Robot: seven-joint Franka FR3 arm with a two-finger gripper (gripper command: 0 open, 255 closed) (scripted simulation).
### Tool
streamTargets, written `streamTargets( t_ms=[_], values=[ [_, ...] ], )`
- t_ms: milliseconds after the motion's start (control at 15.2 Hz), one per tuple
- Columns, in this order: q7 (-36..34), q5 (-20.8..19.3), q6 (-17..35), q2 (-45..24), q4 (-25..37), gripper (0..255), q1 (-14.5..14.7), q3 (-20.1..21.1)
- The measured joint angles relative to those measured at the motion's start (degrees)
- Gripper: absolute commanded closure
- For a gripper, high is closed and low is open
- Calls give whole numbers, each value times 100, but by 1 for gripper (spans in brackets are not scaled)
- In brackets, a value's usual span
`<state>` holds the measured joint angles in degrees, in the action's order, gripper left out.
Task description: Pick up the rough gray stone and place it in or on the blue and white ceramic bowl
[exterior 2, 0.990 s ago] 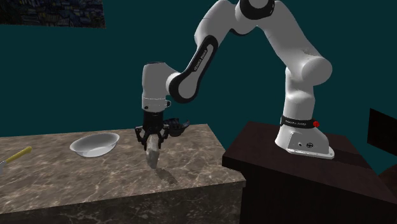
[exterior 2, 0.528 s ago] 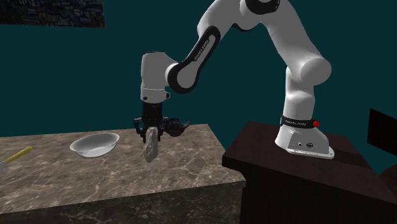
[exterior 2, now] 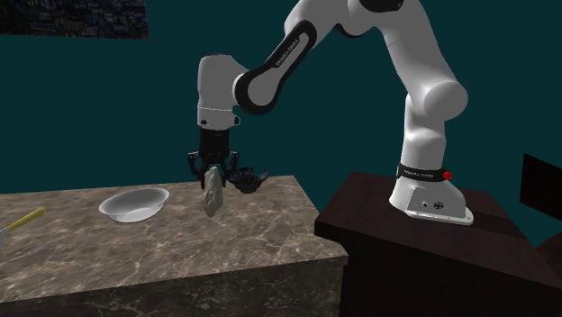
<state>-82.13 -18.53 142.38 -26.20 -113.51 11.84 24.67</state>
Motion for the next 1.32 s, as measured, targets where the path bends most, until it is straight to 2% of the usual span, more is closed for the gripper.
streamTargets(
  t_ms=[792,1320],
  values=[
    [319,445,-679,609,127,255,-210,264],
    [1402,851,-645,997,-205,255,-988,161]
  ],
)
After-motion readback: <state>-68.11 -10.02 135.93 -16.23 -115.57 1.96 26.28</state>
